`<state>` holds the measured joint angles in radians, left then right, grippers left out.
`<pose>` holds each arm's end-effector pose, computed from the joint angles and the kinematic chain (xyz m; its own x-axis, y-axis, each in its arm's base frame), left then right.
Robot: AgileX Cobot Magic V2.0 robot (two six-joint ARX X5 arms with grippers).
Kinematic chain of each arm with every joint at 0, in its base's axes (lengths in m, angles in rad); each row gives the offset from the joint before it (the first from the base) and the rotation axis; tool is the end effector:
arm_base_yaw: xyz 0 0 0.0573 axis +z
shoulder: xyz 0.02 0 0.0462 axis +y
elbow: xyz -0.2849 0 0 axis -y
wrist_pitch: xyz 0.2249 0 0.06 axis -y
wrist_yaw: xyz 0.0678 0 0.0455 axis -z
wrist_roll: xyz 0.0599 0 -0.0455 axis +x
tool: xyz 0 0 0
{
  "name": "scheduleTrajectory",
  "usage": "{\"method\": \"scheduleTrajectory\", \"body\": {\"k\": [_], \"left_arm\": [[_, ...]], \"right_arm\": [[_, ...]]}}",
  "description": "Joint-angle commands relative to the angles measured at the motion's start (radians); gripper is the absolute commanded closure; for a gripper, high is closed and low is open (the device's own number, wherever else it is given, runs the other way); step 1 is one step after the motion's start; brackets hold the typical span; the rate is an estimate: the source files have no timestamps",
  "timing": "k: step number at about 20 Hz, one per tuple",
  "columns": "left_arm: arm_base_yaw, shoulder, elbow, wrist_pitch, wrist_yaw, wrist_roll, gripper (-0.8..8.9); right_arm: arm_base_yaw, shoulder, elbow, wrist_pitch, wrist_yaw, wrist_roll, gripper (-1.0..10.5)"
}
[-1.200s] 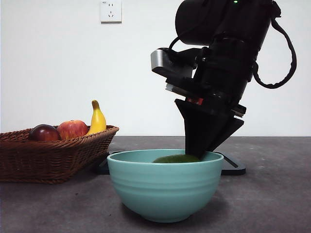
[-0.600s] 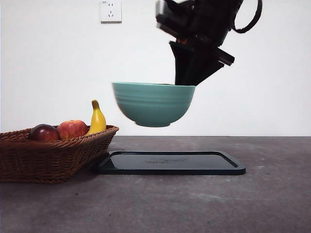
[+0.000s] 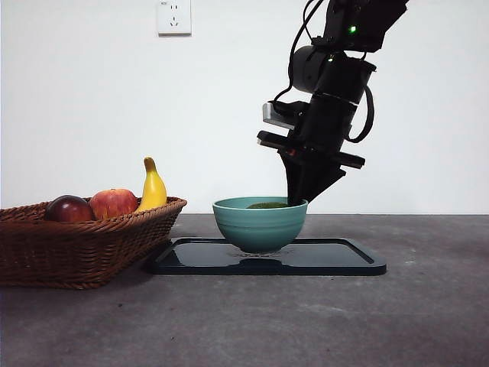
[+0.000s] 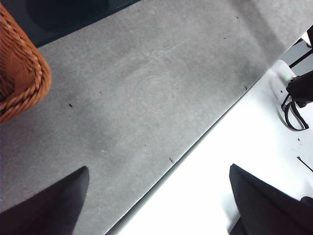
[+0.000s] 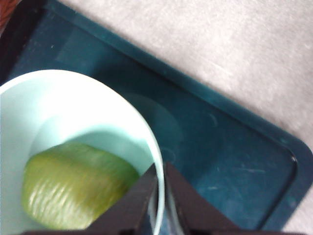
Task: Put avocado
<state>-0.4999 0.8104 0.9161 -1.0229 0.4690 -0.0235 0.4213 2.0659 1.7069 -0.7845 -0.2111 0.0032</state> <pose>0.0877 -0.0787 0.2971 0.2594 -0.6567 -0.7082 0.6522 0.6599 -0.3730 0.3958 0.1911 0.2163 0.2841 0.3569 -0.8899 -0.4764 0.8580 0.1920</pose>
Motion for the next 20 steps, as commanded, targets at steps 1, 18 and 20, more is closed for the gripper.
{"method": "scheduleTrajectory", "body": {"k": [1,18,20], "left_arm": [[-0.005,0.005,0.008,0.004,0.003,0.012,3.55],[-0.005,0.005,0.008,-0.002,0.003,0.013,3.55],[-0.005,0.005,0.008,-0.002,0.003,0.013,3.55]], "right_arm": [[0.003,0.033,0.029,0.021,-0.023,-0.005,9.4],[0.004,0.044,0.047,-0.01,0.012,-0.002,7.5],[0.004,0.01,0.095,-0.056,0.032,-0.003,7.4]]}}
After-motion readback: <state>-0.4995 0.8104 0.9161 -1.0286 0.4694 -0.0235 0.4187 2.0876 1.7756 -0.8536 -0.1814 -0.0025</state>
